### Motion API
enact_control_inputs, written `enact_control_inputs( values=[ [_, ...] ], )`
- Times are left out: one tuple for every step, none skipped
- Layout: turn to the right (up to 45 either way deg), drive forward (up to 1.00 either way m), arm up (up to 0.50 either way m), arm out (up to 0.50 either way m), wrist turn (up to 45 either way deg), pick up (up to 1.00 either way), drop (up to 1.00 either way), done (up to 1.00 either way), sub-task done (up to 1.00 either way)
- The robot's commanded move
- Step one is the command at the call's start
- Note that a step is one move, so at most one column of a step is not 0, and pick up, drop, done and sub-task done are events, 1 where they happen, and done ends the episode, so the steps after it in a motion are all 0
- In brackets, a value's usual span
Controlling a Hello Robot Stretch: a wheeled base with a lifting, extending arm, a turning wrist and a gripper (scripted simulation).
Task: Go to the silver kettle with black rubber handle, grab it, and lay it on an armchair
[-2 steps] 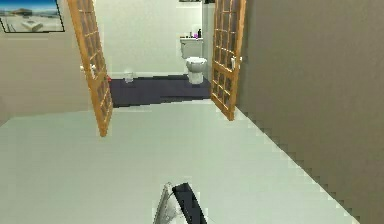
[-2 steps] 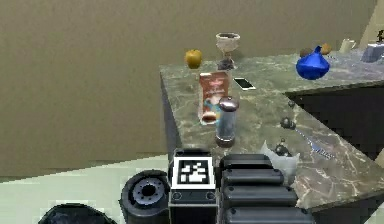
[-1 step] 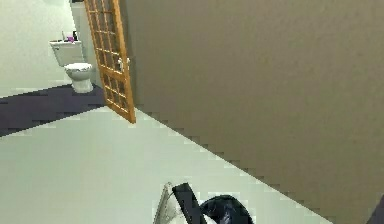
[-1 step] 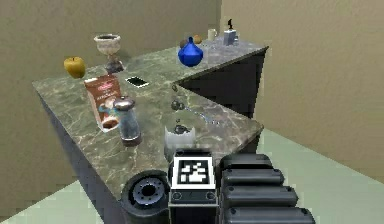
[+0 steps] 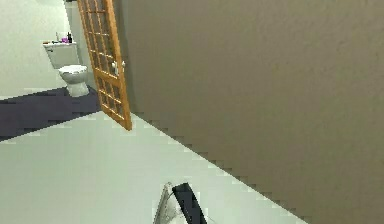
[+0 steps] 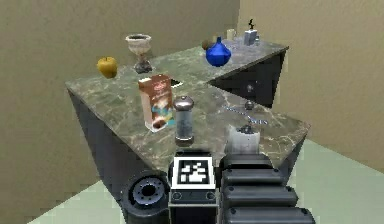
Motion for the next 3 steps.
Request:
enact_control_inputs(
  values=[
    [-45.0,0.00,0.00,0.00,0.0,0.00,0.00,0.00,0.00],
    [-45.0,0.00,0.00,0.00,0.0,0.00,0.00,0.00,0.00],
    [-36.0,0.00,0.00,0.00,0.0,0.00,0.00,0.00,0.00]
  ],
)
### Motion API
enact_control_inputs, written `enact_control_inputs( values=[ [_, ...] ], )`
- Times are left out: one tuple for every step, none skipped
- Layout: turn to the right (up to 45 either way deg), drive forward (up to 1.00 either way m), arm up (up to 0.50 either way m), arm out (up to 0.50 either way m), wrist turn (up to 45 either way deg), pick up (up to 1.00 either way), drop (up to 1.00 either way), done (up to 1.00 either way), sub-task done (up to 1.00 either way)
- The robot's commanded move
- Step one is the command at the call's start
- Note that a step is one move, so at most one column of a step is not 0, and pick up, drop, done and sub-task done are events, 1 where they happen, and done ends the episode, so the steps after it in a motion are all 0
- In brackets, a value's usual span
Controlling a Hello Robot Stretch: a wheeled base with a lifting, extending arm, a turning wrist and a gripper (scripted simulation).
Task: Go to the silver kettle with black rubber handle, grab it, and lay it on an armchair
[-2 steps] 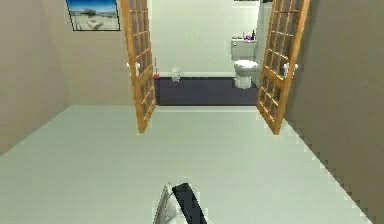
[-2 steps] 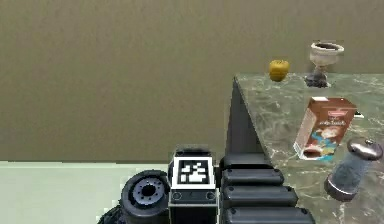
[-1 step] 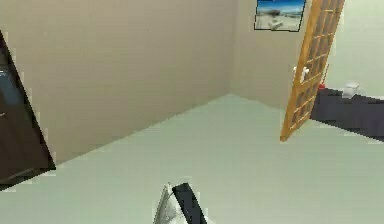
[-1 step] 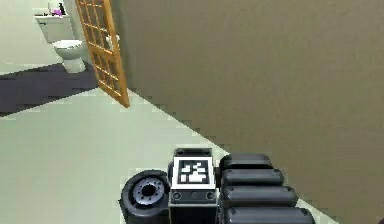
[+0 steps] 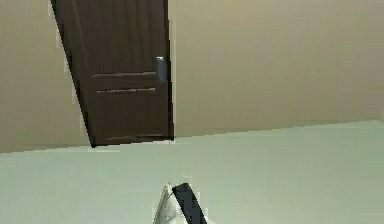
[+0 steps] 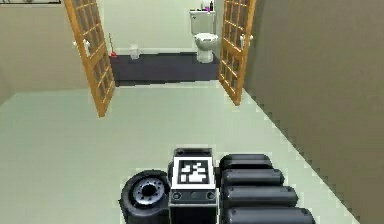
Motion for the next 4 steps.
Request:
enact_control_inputs(
  values=[
    [-3.0,0.00,0.00,0.00,0.0,0.00,0.00,0.00,0.00],
    [0.0,0.35,0.00,0.00,0.0,0.00,0.00,0.00,0.00],
    [45.0,0.00,0.00,0.00,0.0,0.00,0.00,0.00,0.00],
    [39.0,0.00,0.00,0.00,0.0,0.00,0.00,0.00,0.00]
  ],
)
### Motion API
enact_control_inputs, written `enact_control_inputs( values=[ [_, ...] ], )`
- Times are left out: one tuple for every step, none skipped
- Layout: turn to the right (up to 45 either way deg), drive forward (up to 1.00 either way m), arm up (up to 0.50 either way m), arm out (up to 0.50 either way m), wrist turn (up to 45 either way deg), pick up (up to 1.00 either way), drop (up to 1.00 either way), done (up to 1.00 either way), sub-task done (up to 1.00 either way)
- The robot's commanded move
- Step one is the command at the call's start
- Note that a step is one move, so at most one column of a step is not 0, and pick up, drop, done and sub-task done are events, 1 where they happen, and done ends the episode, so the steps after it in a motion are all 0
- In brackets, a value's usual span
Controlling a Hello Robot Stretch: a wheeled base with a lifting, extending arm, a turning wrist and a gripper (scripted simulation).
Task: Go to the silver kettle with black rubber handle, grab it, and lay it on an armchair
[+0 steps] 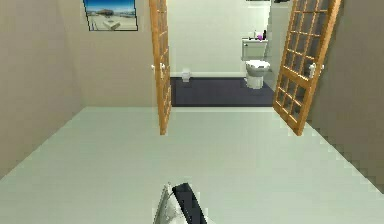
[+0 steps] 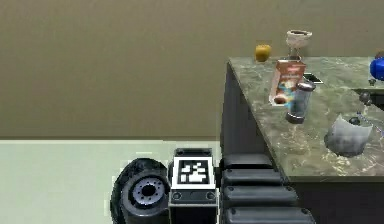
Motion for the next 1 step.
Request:
enact_control_inputs(
  values=[
    [0.0,0.55,0.00,0.00,0.0,0.00,0.00,0.00,0.00]
  ],
)
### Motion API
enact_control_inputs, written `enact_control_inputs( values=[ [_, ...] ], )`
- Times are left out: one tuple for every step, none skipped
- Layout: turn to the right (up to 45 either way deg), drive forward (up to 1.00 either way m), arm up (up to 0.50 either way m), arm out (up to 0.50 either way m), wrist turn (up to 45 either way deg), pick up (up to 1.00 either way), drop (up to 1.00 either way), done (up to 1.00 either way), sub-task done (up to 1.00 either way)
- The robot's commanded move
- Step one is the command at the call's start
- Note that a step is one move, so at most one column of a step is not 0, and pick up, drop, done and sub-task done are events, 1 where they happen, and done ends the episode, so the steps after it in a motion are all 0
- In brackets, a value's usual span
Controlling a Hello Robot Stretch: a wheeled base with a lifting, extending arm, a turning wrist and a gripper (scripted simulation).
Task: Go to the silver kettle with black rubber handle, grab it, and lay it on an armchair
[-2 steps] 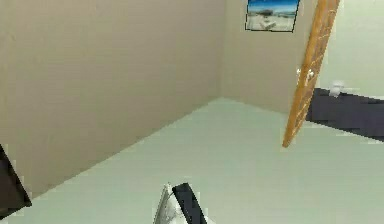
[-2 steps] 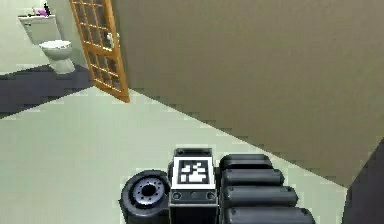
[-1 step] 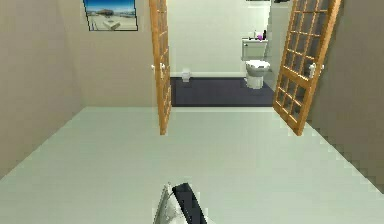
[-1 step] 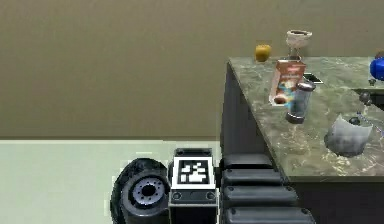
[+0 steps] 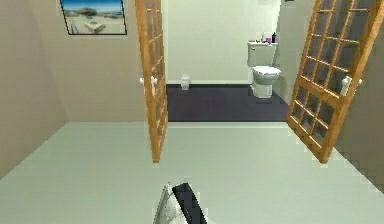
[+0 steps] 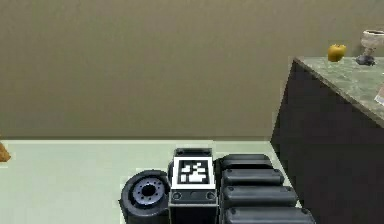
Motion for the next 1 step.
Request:
enact_control_inputs(
  values=[
    [6.0,0.00,0.00,0.00,0.0,0.00,0.00,0.00,0.00]
  ],
)
